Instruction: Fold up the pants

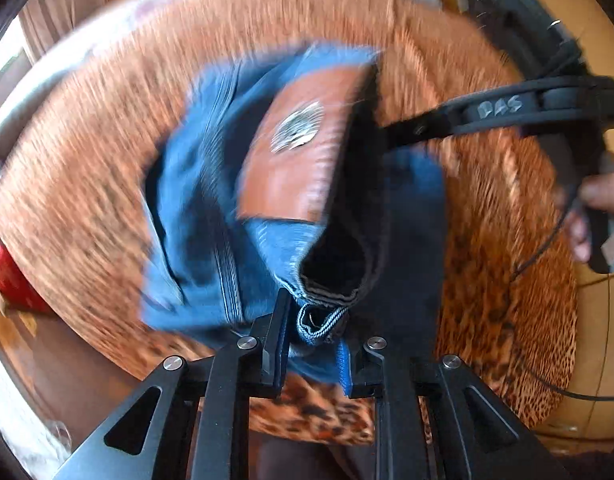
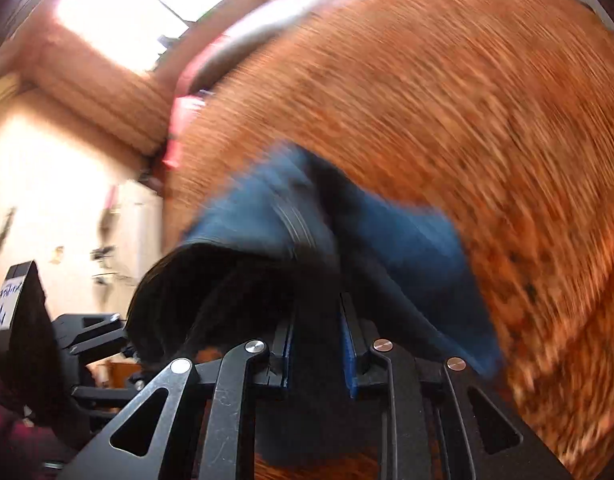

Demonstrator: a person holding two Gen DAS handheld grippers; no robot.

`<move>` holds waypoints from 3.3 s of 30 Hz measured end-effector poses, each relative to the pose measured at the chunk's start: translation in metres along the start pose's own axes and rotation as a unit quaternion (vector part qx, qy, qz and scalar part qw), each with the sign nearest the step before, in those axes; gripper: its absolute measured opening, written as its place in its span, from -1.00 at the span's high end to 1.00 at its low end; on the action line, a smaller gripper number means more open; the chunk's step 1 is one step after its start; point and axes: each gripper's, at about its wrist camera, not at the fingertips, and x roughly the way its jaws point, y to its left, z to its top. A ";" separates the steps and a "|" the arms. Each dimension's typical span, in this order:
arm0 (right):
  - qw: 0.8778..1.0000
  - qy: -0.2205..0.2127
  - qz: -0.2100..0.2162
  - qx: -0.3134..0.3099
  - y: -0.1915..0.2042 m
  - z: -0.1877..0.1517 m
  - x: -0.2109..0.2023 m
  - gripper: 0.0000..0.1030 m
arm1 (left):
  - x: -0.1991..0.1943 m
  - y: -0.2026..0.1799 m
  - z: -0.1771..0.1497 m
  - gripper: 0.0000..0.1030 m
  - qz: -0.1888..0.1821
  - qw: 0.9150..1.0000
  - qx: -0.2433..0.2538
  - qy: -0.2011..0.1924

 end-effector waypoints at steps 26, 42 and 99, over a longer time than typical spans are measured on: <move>0.987 -0.011 0.114 0.117 -0.005 -0.022 0.032 0.55 | -0.003 0.082 -0.039 0.66 -0.275 0.885 -0.366 0.078; 0.993 -0.028 -0.058 0.100 -0.041 -0.040 -0.020 -0.06 | -0.052 0.043 -0.027 0.05 -0.224 0.949 -0.213 0.058; 0.848 -0.230 -0.062 0.474 -0.015 -0.121 -0.012 -0.36 | 0.044 0.044 0.151 -0.08 -0.077 0.987 0.023 0.138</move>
